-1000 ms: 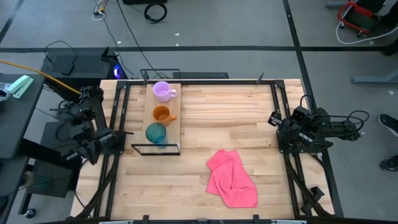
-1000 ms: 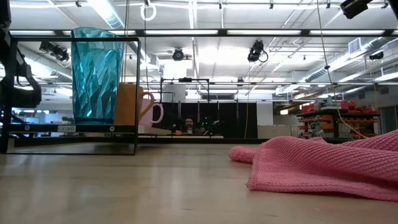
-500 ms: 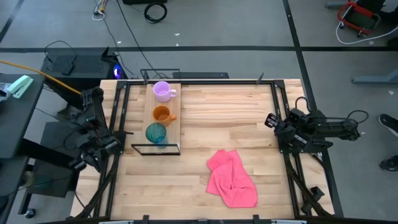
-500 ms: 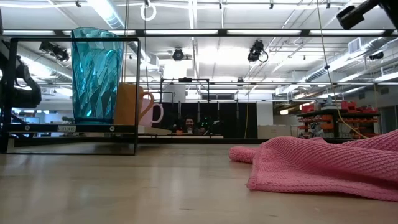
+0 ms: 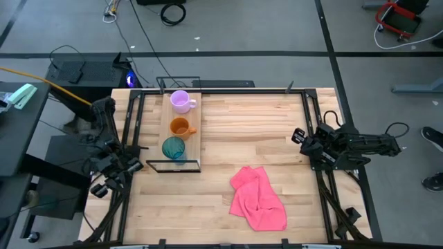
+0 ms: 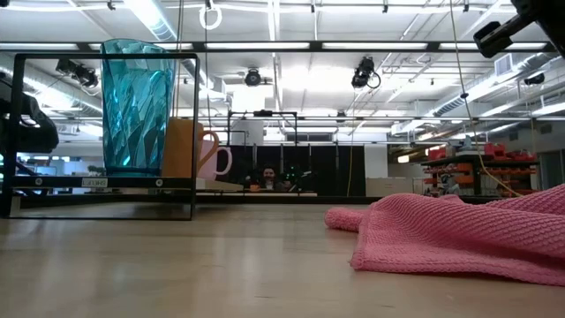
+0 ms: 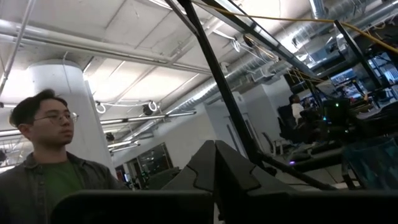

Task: Stack small to large cups/mugs on shelf
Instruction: Return to Home Position

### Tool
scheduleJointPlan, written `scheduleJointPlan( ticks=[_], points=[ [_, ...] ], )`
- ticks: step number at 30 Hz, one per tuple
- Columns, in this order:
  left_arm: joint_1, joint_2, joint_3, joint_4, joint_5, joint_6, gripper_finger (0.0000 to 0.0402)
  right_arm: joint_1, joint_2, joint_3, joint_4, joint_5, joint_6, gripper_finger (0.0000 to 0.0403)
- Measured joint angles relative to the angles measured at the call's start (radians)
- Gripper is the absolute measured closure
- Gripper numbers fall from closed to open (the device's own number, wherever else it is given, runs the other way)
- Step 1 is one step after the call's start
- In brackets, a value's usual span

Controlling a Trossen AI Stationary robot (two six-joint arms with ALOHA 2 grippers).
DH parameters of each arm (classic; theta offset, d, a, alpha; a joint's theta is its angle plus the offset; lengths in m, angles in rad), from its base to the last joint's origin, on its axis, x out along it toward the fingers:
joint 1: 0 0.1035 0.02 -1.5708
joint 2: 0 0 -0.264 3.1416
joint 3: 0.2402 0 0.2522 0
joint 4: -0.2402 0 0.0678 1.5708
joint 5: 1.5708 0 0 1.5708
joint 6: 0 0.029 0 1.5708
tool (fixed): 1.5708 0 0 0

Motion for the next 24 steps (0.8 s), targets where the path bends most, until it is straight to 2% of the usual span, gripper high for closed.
scheduleJointPlan(
  ticks=[7, 11, 18, 24],
  points=[
    [0.000, 0.004, -0.012, 0.010, -0.003, -0.005, 0.0362, 0.000, 0.000, 0.000, -0.015, 0.001, -0.010, 0.0387],
    [0.000, 0.005, -0.012, -0.065, -0.003, -0.023, 0.0360, 0.000, 0.000, 0.000, -0.063, 0.001, -0.032, 0.0387],
    [0.000, 0.009, -0.012, -0.208, -0.003, -0.026, 0.0357, 0.000, 0.000, 0.000, -0.147, 0.001, -0.192, 0.0387],
    [0.000, 0.008, -0.012, -0.230, -0.003, -0.025, 0.0366, 0.000, 0.000, 0.000, -0.214, 0.000, -0.292, 0.0387]
  ],
)
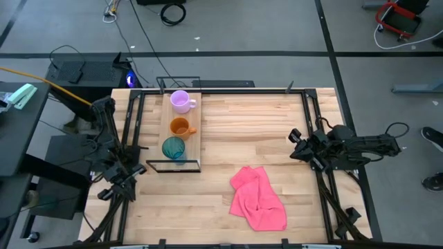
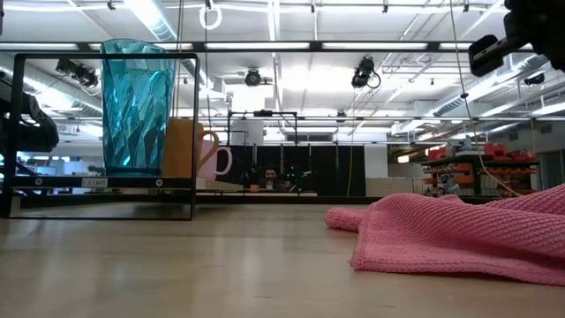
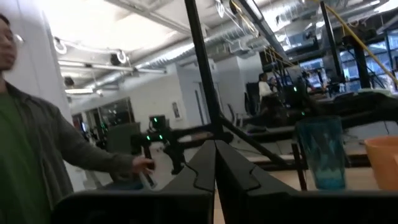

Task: Stack small to large cups/mugs on shelf
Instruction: Return to Home Position

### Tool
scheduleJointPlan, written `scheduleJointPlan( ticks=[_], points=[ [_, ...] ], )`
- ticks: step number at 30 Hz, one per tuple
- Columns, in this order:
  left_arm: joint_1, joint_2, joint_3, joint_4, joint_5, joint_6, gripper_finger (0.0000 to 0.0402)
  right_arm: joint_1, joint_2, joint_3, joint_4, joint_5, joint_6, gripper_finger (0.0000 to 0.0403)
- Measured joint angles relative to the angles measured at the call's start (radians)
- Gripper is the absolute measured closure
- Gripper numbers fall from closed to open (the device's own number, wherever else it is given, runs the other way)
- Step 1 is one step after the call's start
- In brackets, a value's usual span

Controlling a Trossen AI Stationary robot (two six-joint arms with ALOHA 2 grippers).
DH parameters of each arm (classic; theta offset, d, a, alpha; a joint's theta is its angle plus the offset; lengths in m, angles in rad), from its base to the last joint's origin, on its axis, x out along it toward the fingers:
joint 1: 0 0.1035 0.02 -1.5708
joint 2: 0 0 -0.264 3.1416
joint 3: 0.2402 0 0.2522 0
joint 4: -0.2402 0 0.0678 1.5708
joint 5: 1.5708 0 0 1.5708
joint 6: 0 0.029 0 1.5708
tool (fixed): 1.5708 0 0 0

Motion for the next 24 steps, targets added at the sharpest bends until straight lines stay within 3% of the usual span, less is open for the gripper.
scheduleJointPlan(
  ticks=[24],
  points=[
    [0.000, 0.000, 0.000, 0.000, 0.000, 0.000, 0.0368, 0.000, 0.000, 0.000, -0.014, 0.000, -0.003, 0.0387]
  ],
)
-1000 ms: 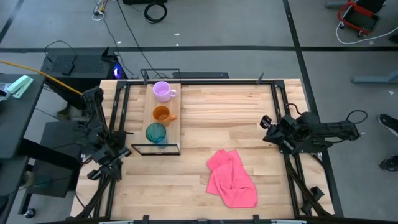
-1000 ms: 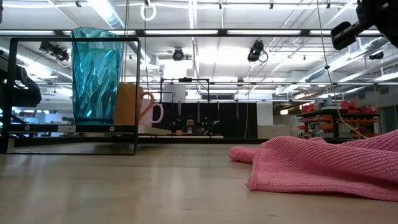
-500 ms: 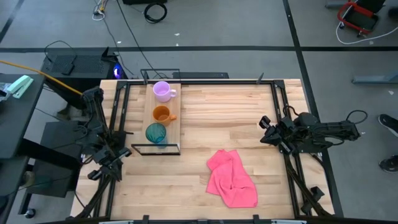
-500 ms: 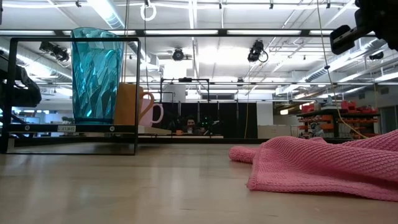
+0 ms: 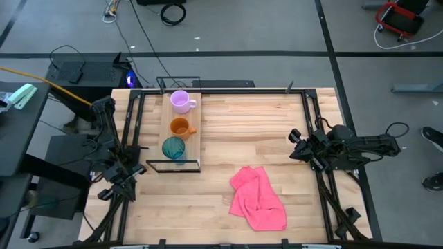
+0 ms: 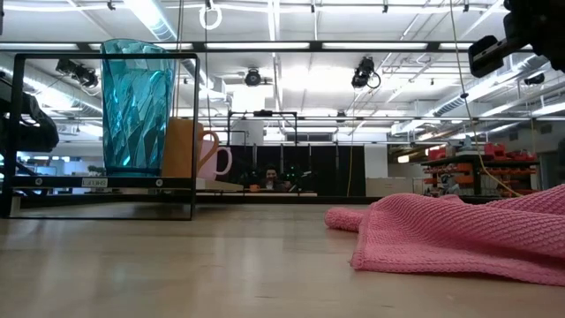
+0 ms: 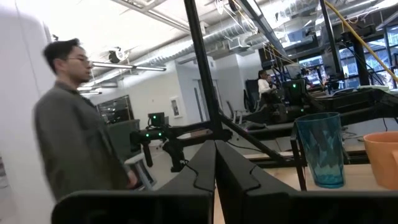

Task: Stack small to large cups/mugs on shelf
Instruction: Return to Home Position

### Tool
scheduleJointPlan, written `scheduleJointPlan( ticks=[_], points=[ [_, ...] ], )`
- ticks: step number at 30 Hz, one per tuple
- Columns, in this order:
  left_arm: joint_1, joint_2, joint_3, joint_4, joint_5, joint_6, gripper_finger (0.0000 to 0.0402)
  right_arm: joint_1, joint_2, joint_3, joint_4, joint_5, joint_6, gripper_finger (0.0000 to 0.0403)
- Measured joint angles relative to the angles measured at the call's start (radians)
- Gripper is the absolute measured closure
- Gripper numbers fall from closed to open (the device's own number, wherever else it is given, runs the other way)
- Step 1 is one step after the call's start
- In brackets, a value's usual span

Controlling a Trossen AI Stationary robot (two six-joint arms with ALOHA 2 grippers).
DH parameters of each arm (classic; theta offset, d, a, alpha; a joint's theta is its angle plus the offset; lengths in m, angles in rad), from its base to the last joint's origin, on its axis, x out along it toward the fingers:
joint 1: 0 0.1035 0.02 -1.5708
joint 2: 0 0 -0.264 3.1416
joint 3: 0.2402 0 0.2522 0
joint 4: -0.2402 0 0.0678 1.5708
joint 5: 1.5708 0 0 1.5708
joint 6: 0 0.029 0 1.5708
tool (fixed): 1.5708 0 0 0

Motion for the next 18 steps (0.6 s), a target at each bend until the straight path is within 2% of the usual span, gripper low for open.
scheduleJointPlan(
  ticks=[7, 18],
  points=[
    [0.000, 0.000, 0.000, 0.000, 0.000, 0.000, 0.0361, 0.000, 0.000, 0.000, 0.000, 0.000, 0.000, 0.0387],
    [0.000, 0.000, 0.000, 0.000, 0.000, 0.000, 0.0374, 0.000, 0.000, 0.000, 0.000, 0.000, 0.000, 0.0387]
  ],
)
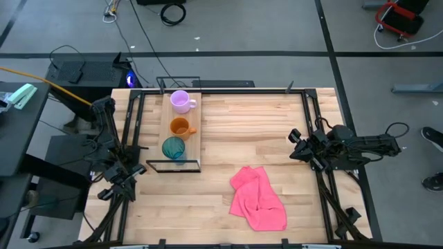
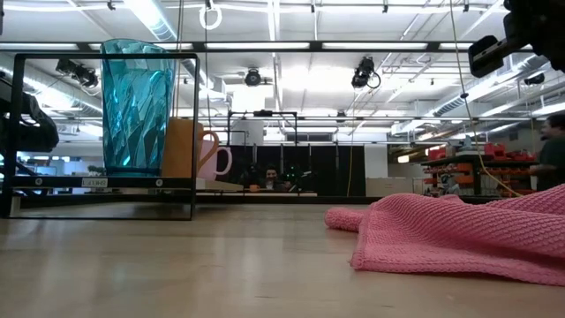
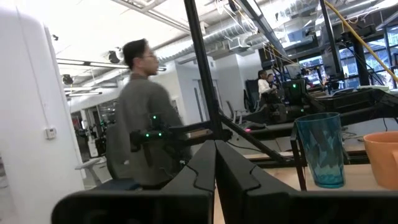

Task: Stack small to large cups/mugs on shelf
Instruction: Return to Home Position

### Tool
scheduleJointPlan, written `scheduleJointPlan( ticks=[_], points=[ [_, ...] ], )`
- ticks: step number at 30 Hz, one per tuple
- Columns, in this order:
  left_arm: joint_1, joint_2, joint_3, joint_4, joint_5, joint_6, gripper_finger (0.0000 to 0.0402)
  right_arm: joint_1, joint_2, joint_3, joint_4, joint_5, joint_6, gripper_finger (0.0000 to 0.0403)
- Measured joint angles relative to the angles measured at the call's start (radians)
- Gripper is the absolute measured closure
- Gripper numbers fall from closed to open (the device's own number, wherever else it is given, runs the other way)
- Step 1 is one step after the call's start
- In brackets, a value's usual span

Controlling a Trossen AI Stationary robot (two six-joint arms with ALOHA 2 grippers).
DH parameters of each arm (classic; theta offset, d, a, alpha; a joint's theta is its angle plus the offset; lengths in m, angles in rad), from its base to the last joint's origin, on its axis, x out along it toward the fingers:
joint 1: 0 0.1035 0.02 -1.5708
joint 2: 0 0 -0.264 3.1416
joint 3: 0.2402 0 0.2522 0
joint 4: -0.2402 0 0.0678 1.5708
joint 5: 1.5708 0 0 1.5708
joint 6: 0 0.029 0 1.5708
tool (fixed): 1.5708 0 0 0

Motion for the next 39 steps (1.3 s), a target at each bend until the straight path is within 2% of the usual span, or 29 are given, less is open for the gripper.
scheduleJointPlan(
  ticks=[11, 39],
  points=[
    [0.000, 0.000, 0.000, 0.000, 0.000, 0.000, 0.0361, 0.000, 0.000, 0.000, 0.000, 0.000, 0.000, 0.0387],
    [0.000, 0.000, 0.000, 0.000, 0.000, 0.000, 0.0370, 0.000, 0.000, 0.000, 0.000, 0.000, 0.000, 0.0387]
  ],
)
